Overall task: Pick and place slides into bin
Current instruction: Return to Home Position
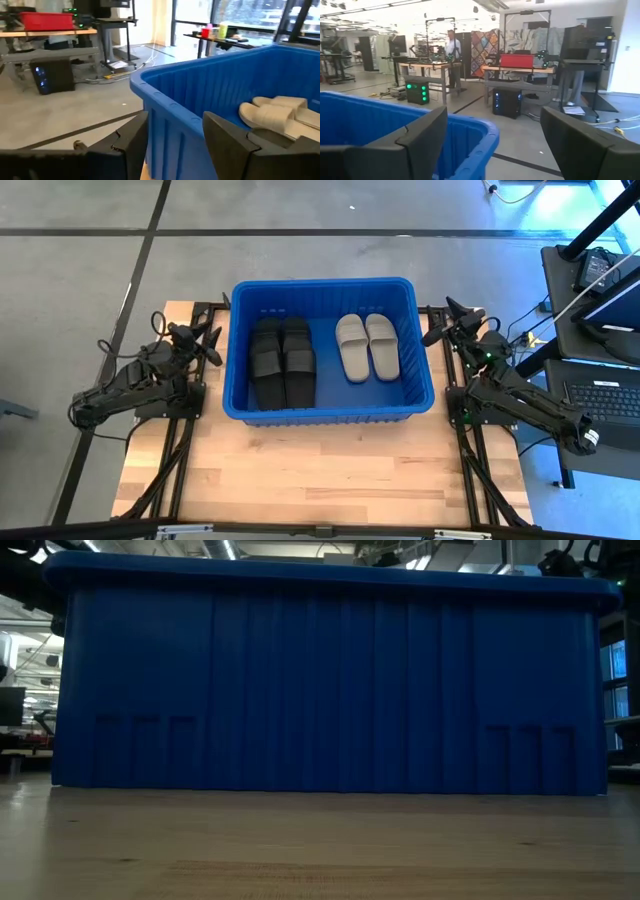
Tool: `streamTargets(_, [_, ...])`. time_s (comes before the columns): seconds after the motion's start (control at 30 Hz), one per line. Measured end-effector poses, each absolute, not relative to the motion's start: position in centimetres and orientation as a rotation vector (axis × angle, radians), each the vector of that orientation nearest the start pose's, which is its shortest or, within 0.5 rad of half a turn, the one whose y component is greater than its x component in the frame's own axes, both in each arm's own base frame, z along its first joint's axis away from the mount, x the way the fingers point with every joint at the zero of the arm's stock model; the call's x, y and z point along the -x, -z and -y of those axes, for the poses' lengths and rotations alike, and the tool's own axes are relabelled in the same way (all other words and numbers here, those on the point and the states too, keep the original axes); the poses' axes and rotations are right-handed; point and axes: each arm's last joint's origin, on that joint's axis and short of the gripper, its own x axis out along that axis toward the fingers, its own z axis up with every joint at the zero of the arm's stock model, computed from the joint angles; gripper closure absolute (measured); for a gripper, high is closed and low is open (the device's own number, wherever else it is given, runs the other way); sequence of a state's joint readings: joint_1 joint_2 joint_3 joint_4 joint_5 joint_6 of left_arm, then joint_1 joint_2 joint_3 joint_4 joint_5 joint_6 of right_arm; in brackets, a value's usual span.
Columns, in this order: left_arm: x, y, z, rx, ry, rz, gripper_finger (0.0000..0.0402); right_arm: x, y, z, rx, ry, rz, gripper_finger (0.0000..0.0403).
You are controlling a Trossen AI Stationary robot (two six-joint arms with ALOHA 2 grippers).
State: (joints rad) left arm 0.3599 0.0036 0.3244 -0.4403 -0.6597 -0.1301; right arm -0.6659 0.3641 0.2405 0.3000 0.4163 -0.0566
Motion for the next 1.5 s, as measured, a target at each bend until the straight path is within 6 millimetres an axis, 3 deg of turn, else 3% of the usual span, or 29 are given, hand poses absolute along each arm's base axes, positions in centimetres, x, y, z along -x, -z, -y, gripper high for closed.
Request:
streamTargets(0.43, [-4.8, -22.7, -3.9, 0.189, -1.112, 0.013, 0.0221, -8.0, -24.4, 8.7, 0.085, 1.1, 0.153, 0.0083])
streamTargets(0.77, [-6.4, -19.6, -4.5, 0.229, -1.091, 0.039, 0.0221, -7.9, -24.4, 8.7, 0.086, 1.098, 0.153, 0.0083])
streamTargets(1.0, [-6.1, -19.1, -5.1, 0.214, -1.218, 0.056, 0.0221, -7.9, -24.3, 8.7, 0.085, 1.098, 0.152, 0.0083])
streamTargets(1.13, [-5.8, -17.7, -5.6, 0.13, -1.298, -0.11, 0.0221, -7.9, -24.3, 8.7, 0.086, 1.098, 0.144, 0.0083])
streamTargets(1.23, [-5.4, -18.5, -5.9, 0.136, -1.35, -0.054, 0.0221, -7.9, -24.2, 8.8, 0.086, 1.1, 0.135, 0.0083])
streamTargets(1.5, [-4.7, -18.4, -6.6, 0.099, -1.432, -0.09, 0.0221, -7.7, -24.2, 8.9, 0.084, 1.122, 0.137, 0.0083])
